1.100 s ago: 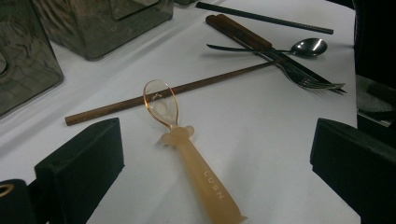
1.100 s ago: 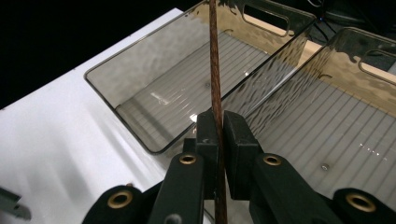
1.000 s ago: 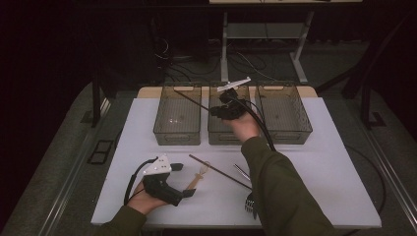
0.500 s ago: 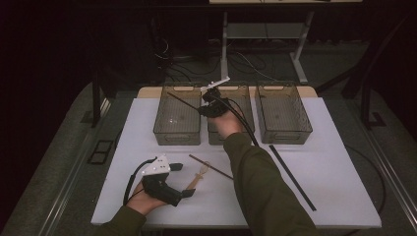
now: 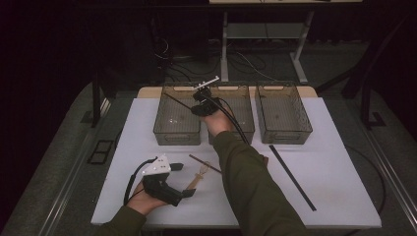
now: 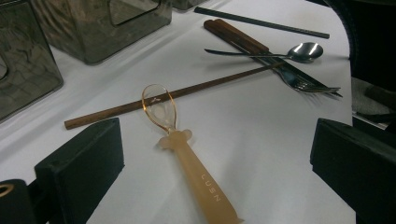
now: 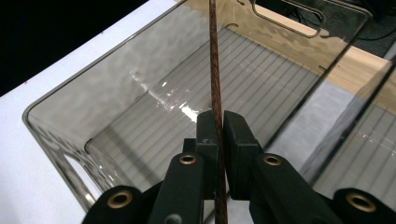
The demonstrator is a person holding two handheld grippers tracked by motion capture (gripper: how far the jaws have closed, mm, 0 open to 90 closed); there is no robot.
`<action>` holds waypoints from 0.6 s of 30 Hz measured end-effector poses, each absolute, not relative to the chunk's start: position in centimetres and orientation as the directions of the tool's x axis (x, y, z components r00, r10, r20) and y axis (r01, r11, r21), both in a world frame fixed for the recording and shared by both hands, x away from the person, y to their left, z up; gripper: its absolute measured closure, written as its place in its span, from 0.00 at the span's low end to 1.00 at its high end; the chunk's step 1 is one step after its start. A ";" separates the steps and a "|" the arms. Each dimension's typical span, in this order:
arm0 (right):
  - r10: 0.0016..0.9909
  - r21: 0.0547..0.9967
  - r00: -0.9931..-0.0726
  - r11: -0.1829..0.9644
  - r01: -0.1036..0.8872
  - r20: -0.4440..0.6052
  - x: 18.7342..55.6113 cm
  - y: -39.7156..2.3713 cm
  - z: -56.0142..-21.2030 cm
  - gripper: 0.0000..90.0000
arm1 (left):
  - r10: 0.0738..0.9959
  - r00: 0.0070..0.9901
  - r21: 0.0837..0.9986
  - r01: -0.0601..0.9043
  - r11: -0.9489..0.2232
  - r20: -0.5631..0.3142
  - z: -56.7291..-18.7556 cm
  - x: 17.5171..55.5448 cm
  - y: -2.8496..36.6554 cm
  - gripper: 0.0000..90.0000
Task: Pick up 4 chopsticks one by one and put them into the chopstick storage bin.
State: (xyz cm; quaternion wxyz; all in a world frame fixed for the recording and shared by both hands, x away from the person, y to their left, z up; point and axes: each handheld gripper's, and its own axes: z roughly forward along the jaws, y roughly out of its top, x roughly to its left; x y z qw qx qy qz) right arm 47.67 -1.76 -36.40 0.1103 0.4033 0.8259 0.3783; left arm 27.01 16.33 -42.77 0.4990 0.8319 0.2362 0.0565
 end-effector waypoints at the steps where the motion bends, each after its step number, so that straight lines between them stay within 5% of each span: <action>1: 0.752 0.712 -0.649 0.391 0.583 0.118 47.7 -1.6 -36.4 0.94 | 0.450 0.881 0.857 0.338 -0.389 -0.143 -42.8 27.0 16.3 0.02; 10: 0.734 0.703 -0.669 0.413 0.580 0.121 47.7 -0.3 -37.1 0.91 | 0.449 0.882 0.858 0.339 -0.387 -0.146 -42.7 27.0 16.3 0.02; 18: 0.730 0.711 -0.670 0.399 0.579 0.137 47.6 -0.6 -36.7 0.77 | 0.448 0.883 0.858 0.337 -0.388 -0.143 -42.7 27.0 16.3 0.02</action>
